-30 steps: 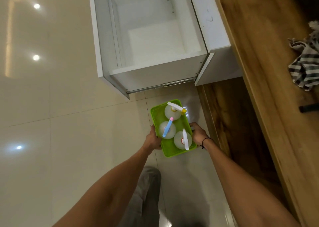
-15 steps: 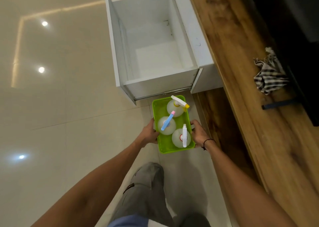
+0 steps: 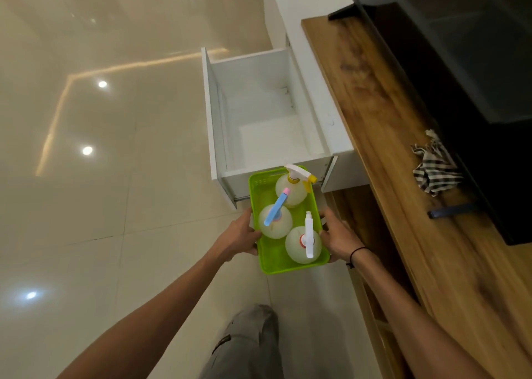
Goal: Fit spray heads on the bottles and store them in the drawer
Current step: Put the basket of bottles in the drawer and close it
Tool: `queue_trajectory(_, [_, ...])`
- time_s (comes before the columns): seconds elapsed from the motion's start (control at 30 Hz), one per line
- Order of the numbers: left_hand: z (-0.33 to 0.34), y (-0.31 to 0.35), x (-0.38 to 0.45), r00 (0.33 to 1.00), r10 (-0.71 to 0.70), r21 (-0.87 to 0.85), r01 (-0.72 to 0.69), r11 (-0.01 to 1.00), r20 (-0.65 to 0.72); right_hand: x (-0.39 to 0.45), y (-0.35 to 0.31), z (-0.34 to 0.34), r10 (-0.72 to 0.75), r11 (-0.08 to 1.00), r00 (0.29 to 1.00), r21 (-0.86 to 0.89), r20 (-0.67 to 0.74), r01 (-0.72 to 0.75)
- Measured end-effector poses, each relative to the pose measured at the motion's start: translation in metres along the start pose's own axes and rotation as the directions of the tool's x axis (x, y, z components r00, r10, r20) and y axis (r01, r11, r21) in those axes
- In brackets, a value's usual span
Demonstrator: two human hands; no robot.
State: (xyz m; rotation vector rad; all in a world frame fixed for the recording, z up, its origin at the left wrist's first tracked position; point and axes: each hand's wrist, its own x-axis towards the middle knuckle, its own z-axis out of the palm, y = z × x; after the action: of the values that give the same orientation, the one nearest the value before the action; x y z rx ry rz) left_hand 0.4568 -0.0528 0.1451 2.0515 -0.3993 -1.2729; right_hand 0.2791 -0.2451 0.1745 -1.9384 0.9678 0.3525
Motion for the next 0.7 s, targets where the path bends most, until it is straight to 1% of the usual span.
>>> queue_trajectory(0.3, [-0.041,0.039,-0.004,0.998,0.056,-0.013,-0.057,0.998,-0.033,0.01,-0.031,-0.035,-0.122,0.992,0.993,0.039,0.006,0.122])
queue_trajectory(0.4, [-0.056,0.059,-0.001,0.995,0.089,-0.023,-0.09,0.996,-0.05,0.025,-0.043,-0.048,-0.161,0.987,0.987,0.007,0.006,0.161])
queue_trajectory(0.53, [-0.082,0.085,0.017,0.993,0.096,0.002,-0.096,0.995,-0.066,0.05,-0.066,-0.069,-0.186,0.982,0.982,0.044,0.021,0.185])
queue_trajectory(0.7, [-0.116,0.112,0.051,0.987,0.123,0.023,-0.121,0.992,-0.108,0.089,-0.106,-0.089,-0.202,0.979,0.979,-0.007,-0.006,0.202])
